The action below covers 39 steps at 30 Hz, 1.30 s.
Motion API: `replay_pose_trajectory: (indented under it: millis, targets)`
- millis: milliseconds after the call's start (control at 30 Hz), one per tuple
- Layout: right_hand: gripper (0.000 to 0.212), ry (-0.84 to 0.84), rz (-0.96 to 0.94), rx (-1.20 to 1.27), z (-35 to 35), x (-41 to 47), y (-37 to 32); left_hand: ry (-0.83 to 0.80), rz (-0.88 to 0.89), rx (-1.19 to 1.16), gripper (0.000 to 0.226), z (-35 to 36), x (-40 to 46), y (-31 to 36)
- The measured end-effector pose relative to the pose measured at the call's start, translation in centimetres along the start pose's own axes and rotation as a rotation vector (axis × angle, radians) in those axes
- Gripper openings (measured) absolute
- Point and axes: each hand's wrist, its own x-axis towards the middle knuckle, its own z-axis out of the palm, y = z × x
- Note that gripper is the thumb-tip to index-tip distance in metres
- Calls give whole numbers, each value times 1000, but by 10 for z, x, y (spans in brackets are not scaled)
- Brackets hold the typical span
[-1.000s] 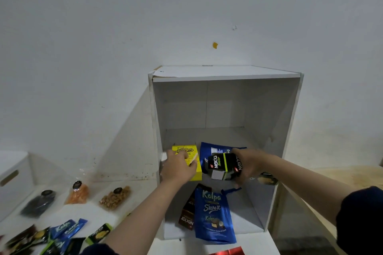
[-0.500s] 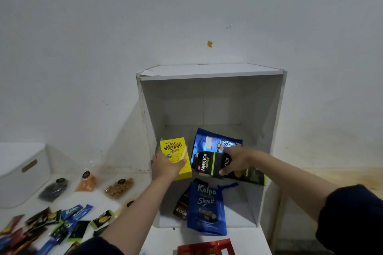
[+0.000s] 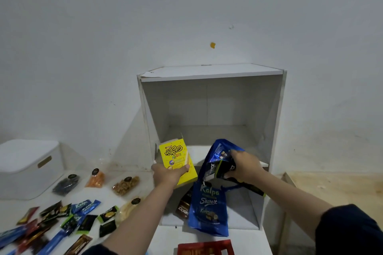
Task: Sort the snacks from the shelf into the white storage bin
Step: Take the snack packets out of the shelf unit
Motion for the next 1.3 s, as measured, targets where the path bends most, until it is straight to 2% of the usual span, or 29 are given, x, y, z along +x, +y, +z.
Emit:
replay_pose_trajectory:
  millis: [67,167,267,367,467,500,733,867,967,1133,1300]
  targets:
    - [52,20,-9,-29,2,-3,1,-46,-46,-88,51,-3,-7,-3]
    - [44,34,2,-9,1,-8,0,-83,-115,-156,57,-11,-14,-11]
    - [36,82,42,132,-2,-18,-5,-100,-76,-161,46,-23,-28,-16]
    - [29,84,48,247,-6,-32,-17,-96,-42,-183,52,-37,-44,-24]
    - [27,34,9,346,-7,-46,-35,-44,-45,-198,72,-51,-48,-47]
    - [26,13,-3,378,-5,-49,-42,-21,-55,-220,71,-57,-47,-57]
    - [34,-142,-63,508,22,-67,-109,199,-174,-286,32,-133,-84,-85]
    - [31,-229,-124,605,32,-77,-180,282,-243,-379,27,-206,-99,-109]
    - [34,-290,-205,626,42,-84,-251,376,-232,-409,26,-272,-114,-125]
    - [39,-346,-355,662,58,-102,-397,537,-227,-403,27,-400,-145,-165]
    - [44,-479,-533,677,85,-143,-553,670,-275,-380,27,-530,-185,-212]
